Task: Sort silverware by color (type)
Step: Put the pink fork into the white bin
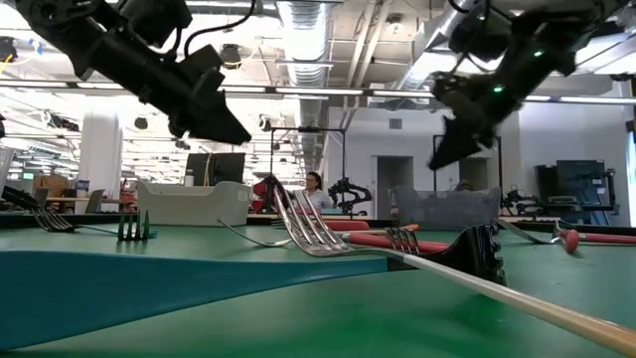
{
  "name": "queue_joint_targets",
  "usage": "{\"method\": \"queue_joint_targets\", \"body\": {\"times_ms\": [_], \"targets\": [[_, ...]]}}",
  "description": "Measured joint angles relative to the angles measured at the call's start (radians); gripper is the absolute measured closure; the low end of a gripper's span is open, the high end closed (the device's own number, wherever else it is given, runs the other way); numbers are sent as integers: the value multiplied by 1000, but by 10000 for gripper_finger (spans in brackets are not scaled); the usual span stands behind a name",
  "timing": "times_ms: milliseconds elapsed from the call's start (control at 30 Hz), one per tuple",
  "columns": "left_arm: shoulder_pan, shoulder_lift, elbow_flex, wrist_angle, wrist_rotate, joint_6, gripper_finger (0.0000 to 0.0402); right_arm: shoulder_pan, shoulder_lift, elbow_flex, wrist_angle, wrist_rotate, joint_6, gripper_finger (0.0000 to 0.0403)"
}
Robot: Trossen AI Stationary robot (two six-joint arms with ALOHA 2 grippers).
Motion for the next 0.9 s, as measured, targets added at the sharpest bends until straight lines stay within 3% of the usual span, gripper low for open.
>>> {"method": "queue_joint_targets", "body": {"times_ms": [167,367,567,733,900], "targets": [[-9,0,-10,-1,-31,-23,233,82,-69,-1,-225,-2,41,298],[-10,33,-11,120,-74,-24,233,163,-93,-1,-400,2,221,298],[-37,102,-11,206,-51,-32,233,276,-95,-1,-523,133,391,303],[-75,123,-11,207,-49,-43,233,365,-95,-1,-562,134,494,304],[-104,123,-11,255,-52,66,233,411,-95,-1,-557,78,376,305]]}}
